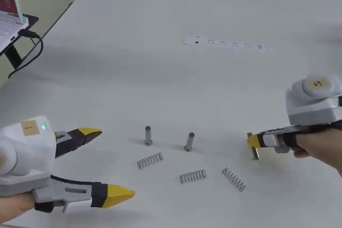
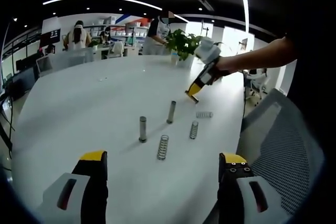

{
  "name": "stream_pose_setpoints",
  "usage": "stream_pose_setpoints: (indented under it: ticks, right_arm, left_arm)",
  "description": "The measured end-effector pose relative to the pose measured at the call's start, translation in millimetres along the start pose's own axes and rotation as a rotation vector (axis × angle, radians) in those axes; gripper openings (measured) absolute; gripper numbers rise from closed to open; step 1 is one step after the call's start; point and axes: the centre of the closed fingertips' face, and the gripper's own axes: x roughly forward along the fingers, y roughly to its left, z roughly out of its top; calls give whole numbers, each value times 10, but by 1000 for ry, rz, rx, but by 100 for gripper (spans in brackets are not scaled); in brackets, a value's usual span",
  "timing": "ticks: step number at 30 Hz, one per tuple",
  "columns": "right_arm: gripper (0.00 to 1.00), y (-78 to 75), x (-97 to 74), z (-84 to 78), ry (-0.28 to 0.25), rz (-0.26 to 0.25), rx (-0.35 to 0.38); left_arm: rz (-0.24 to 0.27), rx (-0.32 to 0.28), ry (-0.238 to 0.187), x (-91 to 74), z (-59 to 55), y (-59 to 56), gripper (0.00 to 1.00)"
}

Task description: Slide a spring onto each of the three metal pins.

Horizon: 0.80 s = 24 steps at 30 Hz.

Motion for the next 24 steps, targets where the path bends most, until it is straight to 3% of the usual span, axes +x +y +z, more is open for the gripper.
stream_pose_setpoints:
  ticks: [17,24]
  right_arm:
    - [5,43,-28,46,-70,7,-48]
    - [4,46,-39,75,-94,-1,-69]
  left_arm:
    - [-2,3,5,15,15,-49,84]
    - [4,-17,-21,7,75,-33,84]
